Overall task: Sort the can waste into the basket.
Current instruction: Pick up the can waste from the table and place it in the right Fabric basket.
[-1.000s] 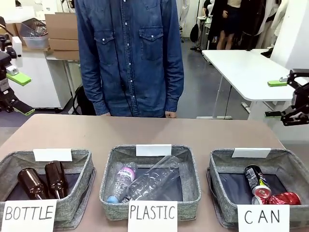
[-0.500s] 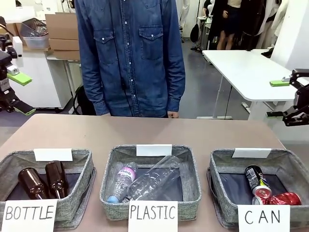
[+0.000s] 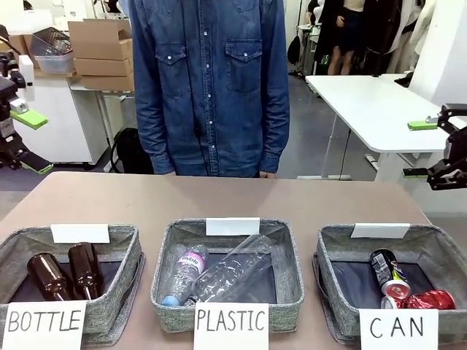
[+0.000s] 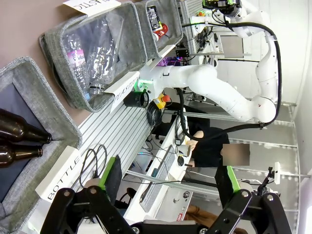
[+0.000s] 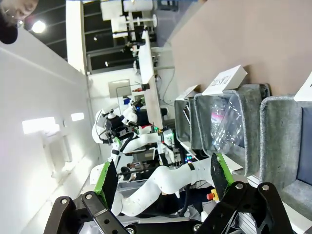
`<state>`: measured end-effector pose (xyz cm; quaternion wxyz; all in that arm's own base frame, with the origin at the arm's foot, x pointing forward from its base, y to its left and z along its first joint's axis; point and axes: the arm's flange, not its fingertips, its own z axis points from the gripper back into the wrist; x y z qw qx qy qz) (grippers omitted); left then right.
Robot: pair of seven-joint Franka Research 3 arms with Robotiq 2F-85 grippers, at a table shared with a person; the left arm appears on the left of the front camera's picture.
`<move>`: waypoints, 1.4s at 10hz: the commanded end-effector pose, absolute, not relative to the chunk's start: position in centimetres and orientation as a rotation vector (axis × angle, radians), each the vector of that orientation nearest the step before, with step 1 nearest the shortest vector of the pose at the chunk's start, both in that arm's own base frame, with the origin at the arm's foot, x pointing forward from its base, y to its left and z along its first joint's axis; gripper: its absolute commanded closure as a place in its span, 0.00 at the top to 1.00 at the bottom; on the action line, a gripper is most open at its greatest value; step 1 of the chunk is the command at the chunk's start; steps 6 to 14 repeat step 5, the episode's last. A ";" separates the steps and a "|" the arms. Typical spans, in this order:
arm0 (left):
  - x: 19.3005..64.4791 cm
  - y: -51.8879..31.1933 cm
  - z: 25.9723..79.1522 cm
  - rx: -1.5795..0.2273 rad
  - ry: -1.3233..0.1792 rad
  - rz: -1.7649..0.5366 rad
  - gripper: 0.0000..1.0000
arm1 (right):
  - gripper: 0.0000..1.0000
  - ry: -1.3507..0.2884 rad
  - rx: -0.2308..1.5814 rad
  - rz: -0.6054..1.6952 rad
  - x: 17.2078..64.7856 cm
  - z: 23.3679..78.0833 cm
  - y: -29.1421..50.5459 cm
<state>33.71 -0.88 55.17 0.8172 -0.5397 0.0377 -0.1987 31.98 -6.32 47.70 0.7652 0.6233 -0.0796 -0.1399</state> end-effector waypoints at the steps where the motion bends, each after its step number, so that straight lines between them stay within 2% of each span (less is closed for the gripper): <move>1: 33.4 -0.6 55.2 -1.141 0.079 -0.450 1.00 | 1.00 -0.174 1.378 -0.321 32.2 48.3 -6.1; 14: 33.4 -0.6 55.2 -1.141 0.079 -0.450 1.00 | 1.00 -0.174 1.378 -0.321 32.2 48.3 -6.1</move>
